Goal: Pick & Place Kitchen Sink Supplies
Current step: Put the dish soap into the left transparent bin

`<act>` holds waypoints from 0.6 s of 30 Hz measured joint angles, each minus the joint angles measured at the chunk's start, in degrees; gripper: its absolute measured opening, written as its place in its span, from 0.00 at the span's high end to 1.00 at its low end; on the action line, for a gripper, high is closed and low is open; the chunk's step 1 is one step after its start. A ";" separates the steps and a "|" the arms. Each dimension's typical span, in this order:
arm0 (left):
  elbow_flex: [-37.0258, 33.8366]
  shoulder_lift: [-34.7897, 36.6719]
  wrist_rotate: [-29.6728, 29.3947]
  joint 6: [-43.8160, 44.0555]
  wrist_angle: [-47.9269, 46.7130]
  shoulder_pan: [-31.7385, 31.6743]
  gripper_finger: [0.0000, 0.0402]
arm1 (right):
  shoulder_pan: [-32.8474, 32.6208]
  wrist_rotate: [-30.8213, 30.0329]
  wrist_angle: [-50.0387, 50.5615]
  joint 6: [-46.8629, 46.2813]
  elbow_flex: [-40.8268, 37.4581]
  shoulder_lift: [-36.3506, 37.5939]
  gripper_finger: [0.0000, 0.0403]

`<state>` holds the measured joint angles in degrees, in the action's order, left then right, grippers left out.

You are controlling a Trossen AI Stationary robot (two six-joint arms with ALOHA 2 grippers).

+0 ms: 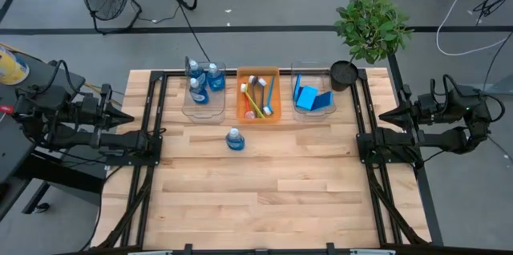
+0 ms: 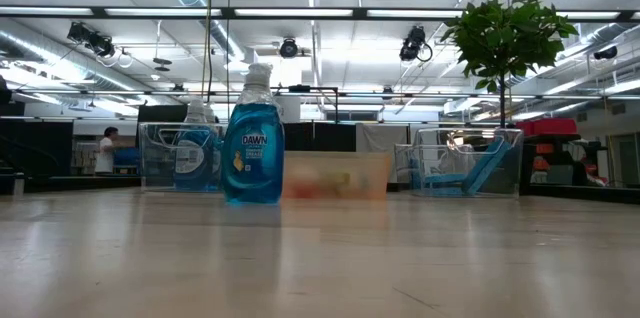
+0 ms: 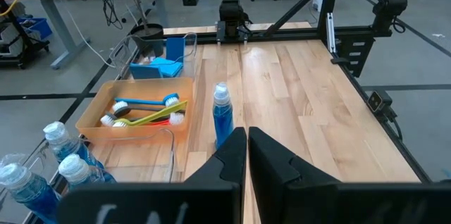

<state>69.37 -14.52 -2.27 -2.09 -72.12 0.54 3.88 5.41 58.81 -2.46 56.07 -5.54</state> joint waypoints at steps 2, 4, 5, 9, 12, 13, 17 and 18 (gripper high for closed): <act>0.01 0.00 0.00 0.00 0.01 0.01 0.94 | -0.02 0.00 0.01 0.00 0.00 0.00 0.94; 0.00 0.00 0.00 0.00 0.35 0.00 0.94 | -0.02 0.00 0.00 0.00 0.00 0.00 0.94; 0.01 0.00 0.00 0.00 0.78 -0.01 0.94 | -0.02 0.00 0.02 0.00 0.00 0.00 0.94; 0.00 0.00 0.01 0.02 1.71 0.01 0.94 | -0.01 0.00 0.00 0.00 0.00 -0.02 0.94; -0.01 0.00 0.11 0.25 1.71 -0.01 0.94 | -0.01 0.00 0.00 0.00 0.00 -0.02 0.94; 0.01 0.00 0.41 0.89 1.71 0.01 0.94 | -0.02 0.00 0.00 -0.01 0.00 -0.02 0.94; 0.05 -0.91 0.56 1.16 1.97 0.01 0.94 | -0.02 0.00 0.01 0.00 0.00 -0.02 0.94; -0.02 -1.25 0.52 1.16 2.04 0.01 0.93 | 0.00 0.00 0.00 -0.02 0.00 -0.02 0.94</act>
<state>69.35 -15.78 -1.74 -0.93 -70.08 0.56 3.88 5.41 58.81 -2.48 56.07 -5.56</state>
